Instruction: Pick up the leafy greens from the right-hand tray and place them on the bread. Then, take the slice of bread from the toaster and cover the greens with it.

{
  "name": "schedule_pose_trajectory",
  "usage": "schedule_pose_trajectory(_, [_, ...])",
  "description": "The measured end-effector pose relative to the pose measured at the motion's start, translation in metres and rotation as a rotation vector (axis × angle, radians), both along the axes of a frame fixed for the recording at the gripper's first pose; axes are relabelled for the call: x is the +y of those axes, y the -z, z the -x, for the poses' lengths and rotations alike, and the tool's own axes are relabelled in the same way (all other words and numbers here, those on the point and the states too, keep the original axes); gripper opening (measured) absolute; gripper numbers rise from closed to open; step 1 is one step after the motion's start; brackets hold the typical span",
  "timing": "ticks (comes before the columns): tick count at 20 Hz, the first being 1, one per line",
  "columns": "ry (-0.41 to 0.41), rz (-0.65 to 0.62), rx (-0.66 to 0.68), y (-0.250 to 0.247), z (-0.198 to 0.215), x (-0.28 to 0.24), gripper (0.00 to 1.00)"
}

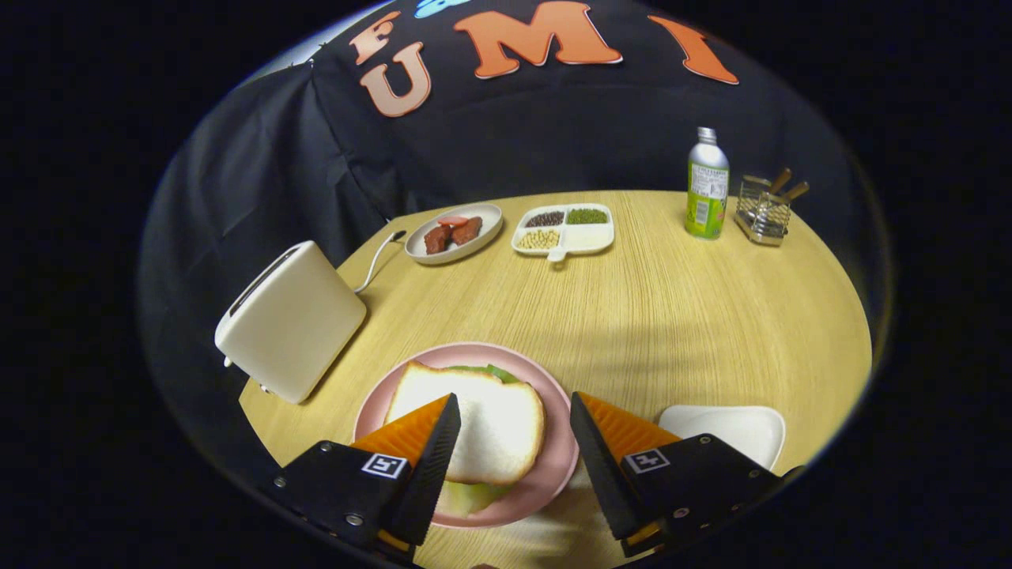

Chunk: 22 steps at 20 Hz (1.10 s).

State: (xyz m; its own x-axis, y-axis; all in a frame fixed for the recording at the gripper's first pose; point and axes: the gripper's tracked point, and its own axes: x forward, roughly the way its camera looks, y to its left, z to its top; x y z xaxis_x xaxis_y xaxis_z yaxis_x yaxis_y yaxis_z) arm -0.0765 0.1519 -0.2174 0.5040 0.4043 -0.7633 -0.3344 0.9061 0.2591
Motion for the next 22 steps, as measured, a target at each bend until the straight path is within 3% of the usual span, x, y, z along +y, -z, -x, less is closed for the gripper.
schedule_pose_trajectory(7, [0.042,-0.078,-0.382,-0.088,-0.043,0.0,0.99])
schedule_pose_trajectory(18, [0.069,-0.09,-0.849,-0.208,-0.053,0.003,0.98])
schedule_pose_trajectory(22, [0.06,-0.095,-0.953,-0.238,-0.048,0.002,0.98])
